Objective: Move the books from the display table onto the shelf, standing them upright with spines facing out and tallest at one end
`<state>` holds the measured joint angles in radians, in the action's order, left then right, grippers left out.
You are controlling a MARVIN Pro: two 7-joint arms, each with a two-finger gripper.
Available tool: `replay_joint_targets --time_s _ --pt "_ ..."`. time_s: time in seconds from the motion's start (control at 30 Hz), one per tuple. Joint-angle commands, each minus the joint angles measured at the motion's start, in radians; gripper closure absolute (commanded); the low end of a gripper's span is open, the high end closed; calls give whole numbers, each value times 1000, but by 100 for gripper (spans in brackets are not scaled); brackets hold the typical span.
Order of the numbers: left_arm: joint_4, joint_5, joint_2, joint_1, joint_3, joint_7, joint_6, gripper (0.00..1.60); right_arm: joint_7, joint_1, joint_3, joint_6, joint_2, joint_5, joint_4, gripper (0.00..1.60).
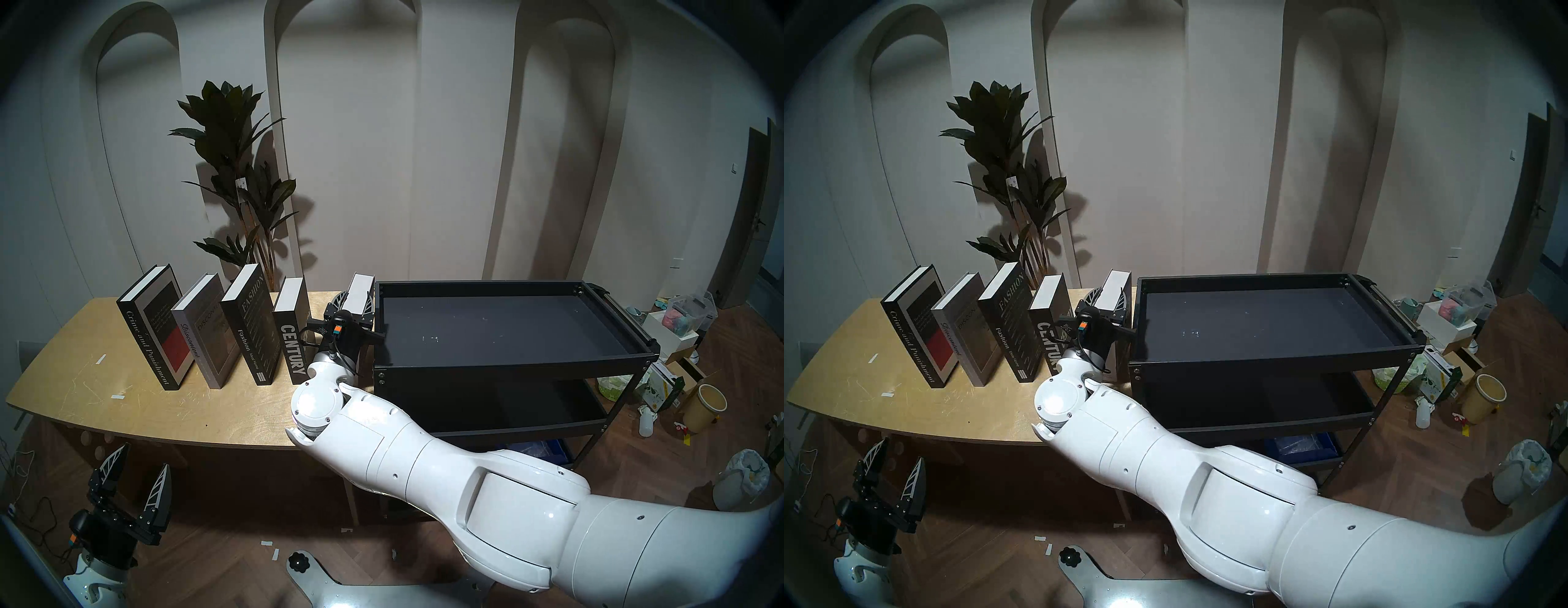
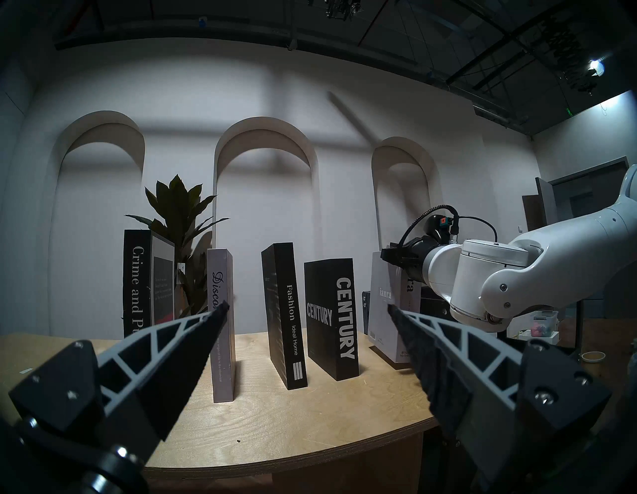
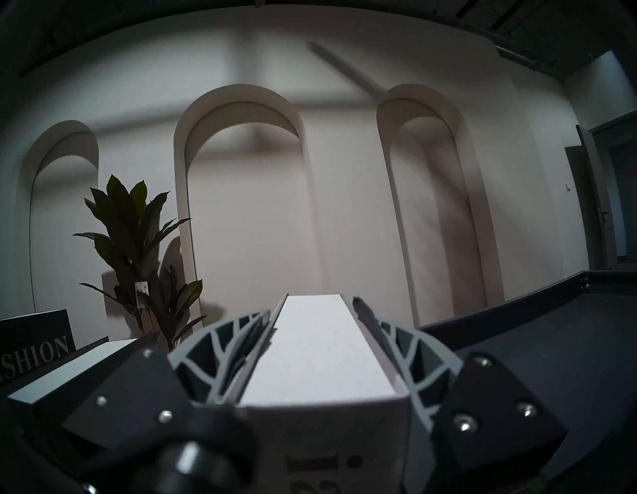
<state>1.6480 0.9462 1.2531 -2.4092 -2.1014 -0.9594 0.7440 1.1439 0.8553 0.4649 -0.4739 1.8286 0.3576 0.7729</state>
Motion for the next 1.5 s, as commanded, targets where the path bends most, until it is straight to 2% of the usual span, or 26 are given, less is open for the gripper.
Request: replay_joint_targets --time_s 0.0,0.13,0.33,0.67,0.7,0.73,0.77,0.8,0.83,0.9,1.03,1.07,1.1,1.13,1.43,1.47 --pt "10 0 -1 0 -1 -2 2 0 -39 -65 13 -23 -34 -8 113 160" --pt "10 0 -1 0 -1 -2 2 0 -94 -77 7 -25 -63 2 171 160" --pt "9 0 -1 1 -1 -2 2 0 -149 -124 45 -19 -97 27 239 160" --pt "7 0 -2 2 -1 -2 2 0 -235 -218 110 56 -236 48 353 160" --pt "7 0 -2 2 -1 -2 2 0 -245 -198 145 62 -224 36 356 160" --pt "7 0 -2 2 -1 -2 2 0 -251 -231 123 71 -262 52 370 160" --pt "6 0 -2 2 -1 -2 2 0 -260 -235 131 83 -273 53 380 160" --pt "6 0 -2 2 -1 -2 2 0 -272 -237 133 95 -298 50 391 160" --pt "6 0 -2 2 -1 -2 2 0 -275 -234 159 102 -278 49 380 160" --pt "6 0 -2 2 -1 -2 2 0 -285 -234 168 119 -323 50 401 160" --pt "5 0 -2 3 0 -2 2 0 -294 -224 221 153 -373 59 411 160" --pt "5 0 -2 3 0 -2 1 0 -290 -222 244 160 -364 60 400 160" --pt "4 0 -2 3 0 -2 1 0 -297 -220 249 170 -397 64 413 160" --pt "4 0 -2 3 0 -2 1 0 -296 -217 269 178 -393 66 403 160" --pt "2 0 -2 3 0 -2 1 0 -332 -195 372 245 -516 95 403 160" --pt "2 0 -2 3 0 -1 1 0 -335 -193 388 252 -512 98 396 160"
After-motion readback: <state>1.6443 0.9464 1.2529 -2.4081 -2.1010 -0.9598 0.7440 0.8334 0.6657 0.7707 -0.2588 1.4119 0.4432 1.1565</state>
